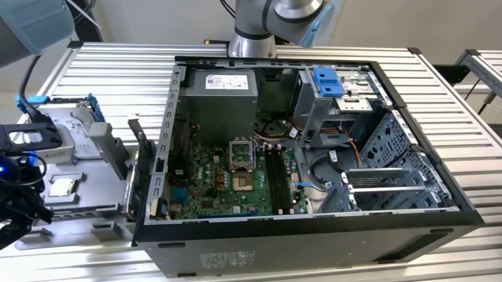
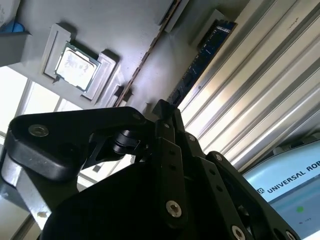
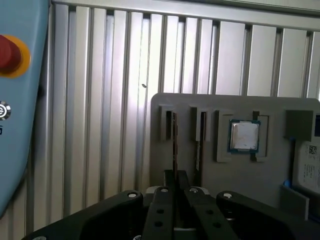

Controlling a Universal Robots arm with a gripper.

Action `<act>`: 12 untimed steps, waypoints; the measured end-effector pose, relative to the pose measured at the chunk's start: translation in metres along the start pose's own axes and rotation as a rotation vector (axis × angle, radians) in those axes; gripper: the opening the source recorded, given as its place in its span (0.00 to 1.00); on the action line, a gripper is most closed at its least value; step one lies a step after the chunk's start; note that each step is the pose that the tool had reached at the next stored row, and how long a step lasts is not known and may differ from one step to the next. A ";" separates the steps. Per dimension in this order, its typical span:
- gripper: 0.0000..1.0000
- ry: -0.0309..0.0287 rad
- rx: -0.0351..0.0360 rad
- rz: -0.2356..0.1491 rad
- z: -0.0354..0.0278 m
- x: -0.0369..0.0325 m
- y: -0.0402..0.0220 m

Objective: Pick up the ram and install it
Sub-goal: 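Pick up the ram and move it above insertion slot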

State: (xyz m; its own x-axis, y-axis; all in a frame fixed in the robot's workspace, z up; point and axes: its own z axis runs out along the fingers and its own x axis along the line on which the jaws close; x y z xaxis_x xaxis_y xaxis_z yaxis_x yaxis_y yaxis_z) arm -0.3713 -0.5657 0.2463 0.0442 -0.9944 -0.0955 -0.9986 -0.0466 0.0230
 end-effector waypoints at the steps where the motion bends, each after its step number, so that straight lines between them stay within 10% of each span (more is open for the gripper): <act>1: 0.00 -0.0001 0.0001 0.000 -0.0013 -0.0001 0.0000; 12: 0.00 0.0000 0.0000 0.000 -0.0106 -0.0010 0.0002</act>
State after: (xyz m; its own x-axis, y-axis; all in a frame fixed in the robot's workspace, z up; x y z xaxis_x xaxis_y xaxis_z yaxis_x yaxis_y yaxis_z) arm -0.3713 -0.5657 0.2569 0.0440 -0.9945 -0.0955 -0.9987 -0.0464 0.0231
